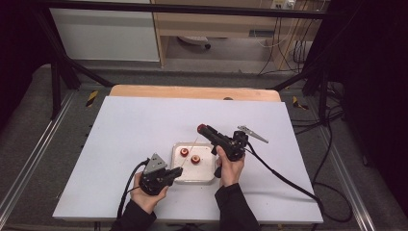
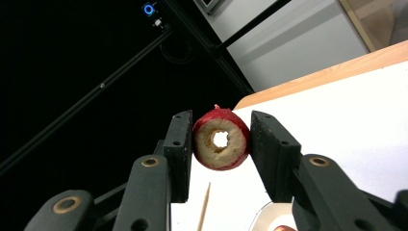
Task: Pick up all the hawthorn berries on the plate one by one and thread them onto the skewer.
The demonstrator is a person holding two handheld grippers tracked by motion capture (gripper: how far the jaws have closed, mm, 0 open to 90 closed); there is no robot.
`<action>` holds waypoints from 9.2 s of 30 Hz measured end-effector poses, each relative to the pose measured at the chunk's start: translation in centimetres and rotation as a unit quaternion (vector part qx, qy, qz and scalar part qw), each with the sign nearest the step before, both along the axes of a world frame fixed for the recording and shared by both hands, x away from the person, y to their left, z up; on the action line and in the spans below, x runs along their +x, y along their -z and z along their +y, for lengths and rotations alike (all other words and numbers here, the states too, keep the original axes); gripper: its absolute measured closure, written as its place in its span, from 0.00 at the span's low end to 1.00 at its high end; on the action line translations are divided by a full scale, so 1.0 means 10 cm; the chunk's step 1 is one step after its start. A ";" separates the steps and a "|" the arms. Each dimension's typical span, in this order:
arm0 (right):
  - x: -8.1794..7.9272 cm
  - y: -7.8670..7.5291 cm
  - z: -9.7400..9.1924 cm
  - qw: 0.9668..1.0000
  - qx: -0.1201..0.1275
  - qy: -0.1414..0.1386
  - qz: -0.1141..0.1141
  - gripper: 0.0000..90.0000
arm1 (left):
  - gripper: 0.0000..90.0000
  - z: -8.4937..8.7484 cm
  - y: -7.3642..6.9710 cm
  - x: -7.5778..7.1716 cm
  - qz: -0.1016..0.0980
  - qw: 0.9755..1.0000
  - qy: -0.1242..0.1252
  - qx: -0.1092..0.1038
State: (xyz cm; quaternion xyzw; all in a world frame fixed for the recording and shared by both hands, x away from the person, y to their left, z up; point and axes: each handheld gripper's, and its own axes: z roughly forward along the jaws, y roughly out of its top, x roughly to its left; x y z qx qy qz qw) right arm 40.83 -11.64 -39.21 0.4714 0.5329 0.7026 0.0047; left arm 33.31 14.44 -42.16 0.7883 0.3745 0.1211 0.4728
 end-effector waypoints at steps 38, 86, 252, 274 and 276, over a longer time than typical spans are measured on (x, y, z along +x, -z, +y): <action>-0.03 0.07 0.06 1.000 -0.002 -0.008 -0.009 0.69 | 0.98 -0.01 0.01 0.00 0.005 1.000 -0.003 -0.004; -0.30 0.37 0.28 0.996 -0.054 -0.069 0.022 0.69 | 0.98 -0.21 -0.12 0.20 -0.007 0.999 -0.031 -0.017; -0.02 0.03 0.21 0.999 -0.013 0.009 -0.035 0.70 | 0.98 0.04 -0.03 -0.05 0.008 0.999 -0.031 -0.025; -0.03 0.04 0.22 0.999 -0.012 0.006 -0.036 0.70 | 0.98 0.02 -0.02 -0.05 0.007 0.999 -0.032 -0.029; -0.03 0.05 0.22 0.999 -0.012 0.005 -0.036 0.70 | 0.98 0.03 -0.03 -0.05 0.006 0.999 -0.033 -0.027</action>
